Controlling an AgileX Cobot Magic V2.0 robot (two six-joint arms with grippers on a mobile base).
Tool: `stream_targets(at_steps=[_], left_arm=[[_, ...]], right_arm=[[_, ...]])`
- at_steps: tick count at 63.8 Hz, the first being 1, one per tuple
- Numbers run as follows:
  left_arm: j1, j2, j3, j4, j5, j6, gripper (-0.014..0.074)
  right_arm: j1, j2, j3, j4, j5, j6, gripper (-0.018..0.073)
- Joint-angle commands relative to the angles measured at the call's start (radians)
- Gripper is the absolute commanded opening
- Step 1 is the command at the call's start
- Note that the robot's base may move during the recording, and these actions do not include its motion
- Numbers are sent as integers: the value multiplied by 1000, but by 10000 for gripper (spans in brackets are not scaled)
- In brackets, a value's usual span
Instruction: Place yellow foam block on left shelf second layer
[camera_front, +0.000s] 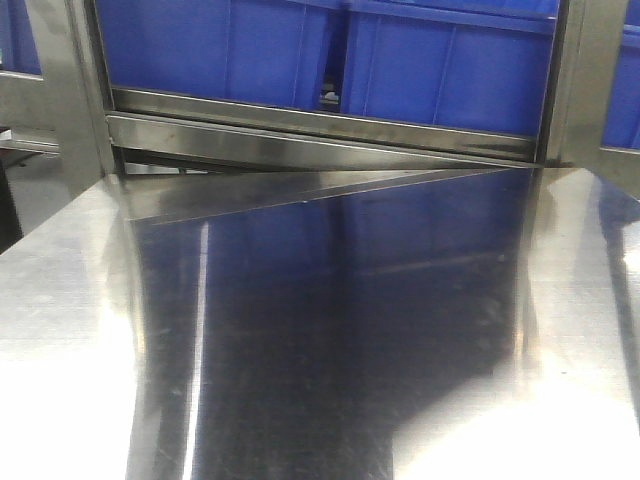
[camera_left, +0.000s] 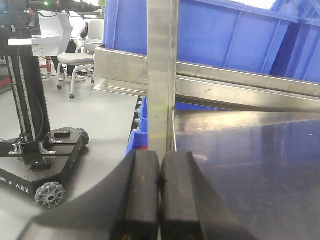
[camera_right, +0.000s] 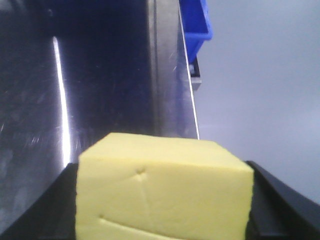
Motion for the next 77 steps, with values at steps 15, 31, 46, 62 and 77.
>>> stream_targets(at_steps=[15,31,46,62,77], left_arm=[[-5,8,26,-2,-88,-4,136],[-5,8,26,-2,-88,-4,136],[-5,8,26,-2,-88,-4,136],[-5,8,26,-2,-88,-4,136],[-5,8,26,-2,-88,-4,136]], right_arm=[[-5,-364,47,-42,-64,-129,256],[-5,-554,47,-48,-130,-195,256],[-5,-622,47,-48,-187,-195,256],[-5,-622,47,-48,-190,-195,256],[-5,-622,47,-48,-190,-195,256]])
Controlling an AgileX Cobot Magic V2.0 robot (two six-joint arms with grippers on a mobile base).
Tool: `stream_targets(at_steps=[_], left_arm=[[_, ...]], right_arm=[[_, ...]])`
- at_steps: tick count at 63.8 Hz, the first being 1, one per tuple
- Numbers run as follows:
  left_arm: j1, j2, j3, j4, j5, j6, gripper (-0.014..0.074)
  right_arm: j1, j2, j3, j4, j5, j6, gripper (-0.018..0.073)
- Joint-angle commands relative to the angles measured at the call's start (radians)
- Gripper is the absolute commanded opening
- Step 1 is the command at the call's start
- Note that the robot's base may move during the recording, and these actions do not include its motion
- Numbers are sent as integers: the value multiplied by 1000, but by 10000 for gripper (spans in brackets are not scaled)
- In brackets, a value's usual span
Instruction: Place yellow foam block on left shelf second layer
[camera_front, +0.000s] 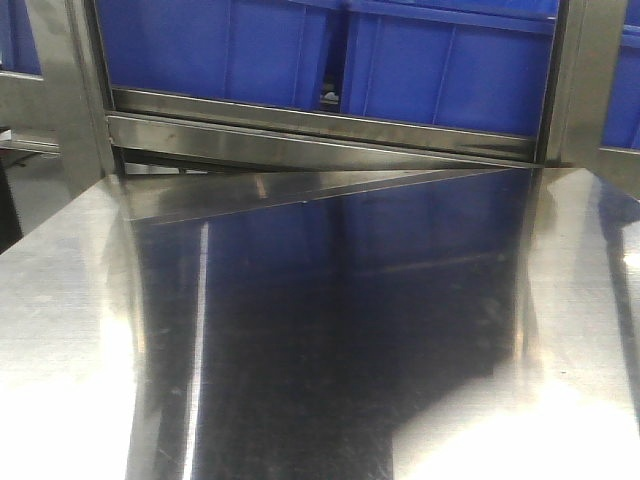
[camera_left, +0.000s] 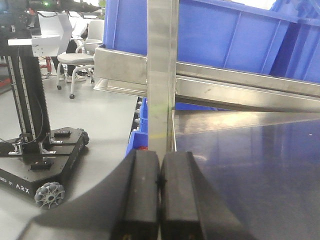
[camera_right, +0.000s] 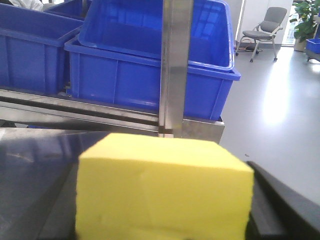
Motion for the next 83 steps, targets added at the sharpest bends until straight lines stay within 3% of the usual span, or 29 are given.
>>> stream_targets(at_steps=[1,83], left_arm=[[-5,8,26,-2,-88,-4,136],[-5,8,26,-2,-82,-4,136]], right_arm=[[-5,15,-27,-31,-95,-10,256],[-5,19,-27,-31,-95,-10,256]])
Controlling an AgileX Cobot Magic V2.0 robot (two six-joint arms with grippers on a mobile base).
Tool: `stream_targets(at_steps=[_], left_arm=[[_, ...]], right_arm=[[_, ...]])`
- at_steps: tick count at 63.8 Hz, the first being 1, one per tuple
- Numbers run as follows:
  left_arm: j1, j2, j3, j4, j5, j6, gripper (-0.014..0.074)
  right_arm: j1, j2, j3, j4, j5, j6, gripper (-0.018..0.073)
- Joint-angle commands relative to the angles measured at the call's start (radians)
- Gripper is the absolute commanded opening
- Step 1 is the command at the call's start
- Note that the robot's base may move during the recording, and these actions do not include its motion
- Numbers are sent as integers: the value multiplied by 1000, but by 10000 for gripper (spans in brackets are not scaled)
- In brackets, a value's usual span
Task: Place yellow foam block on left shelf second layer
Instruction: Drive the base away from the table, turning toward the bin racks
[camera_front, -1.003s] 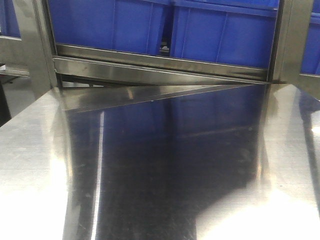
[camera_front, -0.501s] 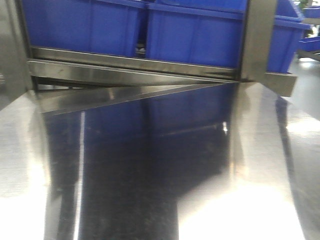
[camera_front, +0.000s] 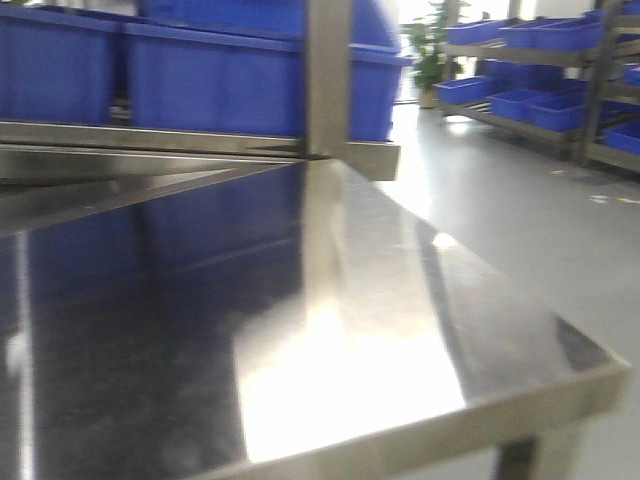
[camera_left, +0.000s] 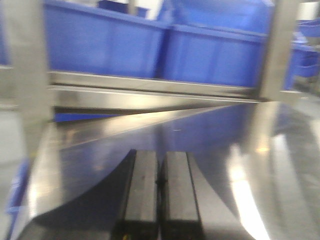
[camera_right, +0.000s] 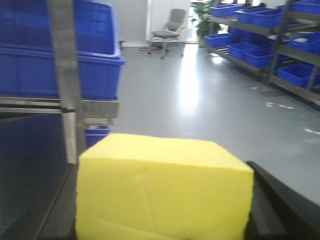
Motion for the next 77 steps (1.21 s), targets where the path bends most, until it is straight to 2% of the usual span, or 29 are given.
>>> stream_targets(at_steps=[1,77], left_arm=[[-5,8,26,-2,-82,-4,136],[-5,8,26,-2,-88,-4,136]], right_arm=[[-5,18,-27,-29,-91,-8,256],[-5,18,-27,-29,-91,-8,256]])
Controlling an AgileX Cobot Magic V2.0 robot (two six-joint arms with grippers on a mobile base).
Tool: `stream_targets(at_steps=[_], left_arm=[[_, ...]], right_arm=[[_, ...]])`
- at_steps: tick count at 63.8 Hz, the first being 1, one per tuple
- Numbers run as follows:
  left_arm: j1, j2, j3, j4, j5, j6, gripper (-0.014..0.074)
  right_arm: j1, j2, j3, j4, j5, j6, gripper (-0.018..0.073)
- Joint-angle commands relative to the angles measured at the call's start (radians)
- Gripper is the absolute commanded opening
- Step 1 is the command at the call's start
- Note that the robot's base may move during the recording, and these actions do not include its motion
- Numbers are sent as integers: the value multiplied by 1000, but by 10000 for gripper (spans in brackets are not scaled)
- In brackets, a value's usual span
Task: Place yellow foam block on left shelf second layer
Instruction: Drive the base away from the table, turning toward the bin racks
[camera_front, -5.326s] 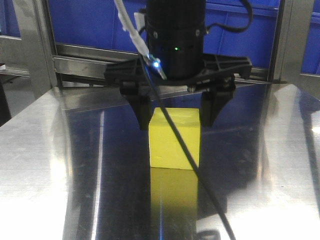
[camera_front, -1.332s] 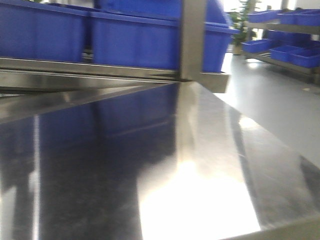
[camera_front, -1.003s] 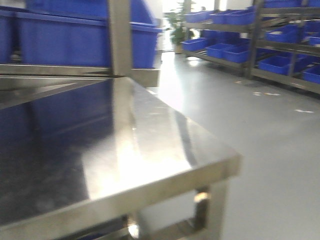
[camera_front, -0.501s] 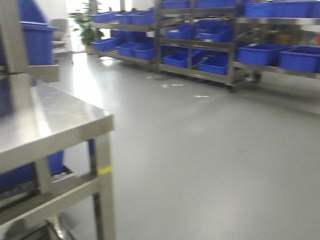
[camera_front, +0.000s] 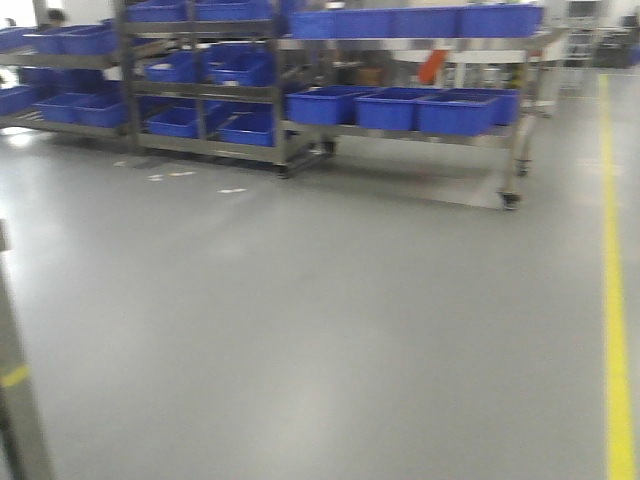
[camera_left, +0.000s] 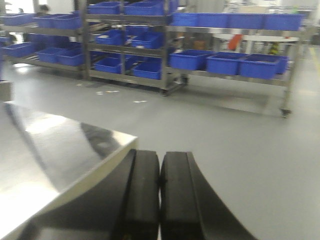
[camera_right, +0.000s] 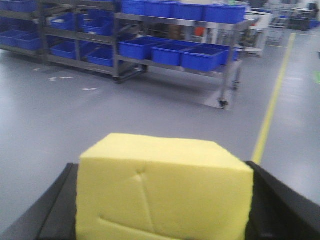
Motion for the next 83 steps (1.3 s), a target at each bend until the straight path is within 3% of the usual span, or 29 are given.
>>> stream_targets(at_steps=[1,83], left_arm=[[-5,8,26,-2,-88,-4,136],[-5,8,26,-2,-88,-4,136]], right_arm=[[-5,18,-27,-26,-91,-8,256],[-5,18,-27,-26,-91,-8,256]])
